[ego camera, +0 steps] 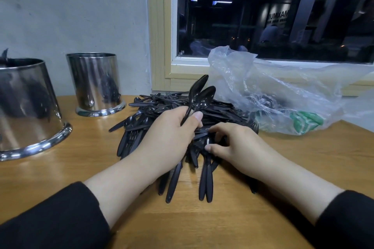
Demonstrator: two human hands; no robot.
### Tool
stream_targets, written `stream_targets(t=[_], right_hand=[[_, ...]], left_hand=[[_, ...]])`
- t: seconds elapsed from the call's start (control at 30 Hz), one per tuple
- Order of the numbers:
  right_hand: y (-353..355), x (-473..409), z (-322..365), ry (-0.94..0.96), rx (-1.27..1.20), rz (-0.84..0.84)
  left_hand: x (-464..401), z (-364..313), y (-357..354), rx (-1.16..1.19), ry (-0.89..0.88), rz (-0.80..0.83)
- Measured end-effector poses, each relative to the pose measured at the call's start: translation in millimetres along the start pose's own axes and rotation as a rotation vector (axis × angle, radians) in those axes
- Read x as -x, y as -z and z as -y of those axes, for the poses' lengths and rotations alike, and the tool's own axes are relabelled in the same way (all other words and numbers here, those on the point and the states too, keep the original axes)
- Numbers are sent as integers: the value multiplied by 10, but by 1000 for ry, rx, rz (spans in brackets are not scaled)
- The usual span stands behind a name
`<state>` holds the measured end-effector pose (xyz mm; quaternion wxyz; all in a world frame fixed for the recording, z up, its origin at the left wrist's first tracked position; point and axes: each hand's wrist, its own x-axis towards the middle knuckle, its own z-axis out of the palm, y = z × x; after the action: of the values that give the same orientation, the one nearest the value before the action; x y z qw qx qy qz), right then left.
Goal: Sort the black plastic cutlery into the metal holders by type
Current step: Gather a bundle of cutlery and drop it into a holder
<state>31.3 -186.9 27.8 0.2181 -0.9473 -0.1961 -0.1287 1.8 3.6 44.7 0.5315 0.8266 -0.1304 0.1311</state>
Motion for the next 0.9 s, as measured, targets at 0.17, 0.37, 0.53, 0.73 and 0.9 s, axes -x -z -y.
stream_targets(t=[0.17, 0.37, 0.53, 0.73, 0.9], right_hand=[[-34, 3, 39, -5, -36, 23], [-34, 3, 32, -56, -144, -21], [49, -33, -1, -136, -244, -113], [217, -40, -36, -200, -268, -165], [403, 1, -51, -165, -298, -26]], left_hand=[[29, -65, 14, -68, -19, -59], [33, -77, 28, -94, -22, -85], [26, -64, 30, -113, -27, -77], [15, -49, 28, -67, -15, -64], [13, -48, 34, -66, -13, -63]])
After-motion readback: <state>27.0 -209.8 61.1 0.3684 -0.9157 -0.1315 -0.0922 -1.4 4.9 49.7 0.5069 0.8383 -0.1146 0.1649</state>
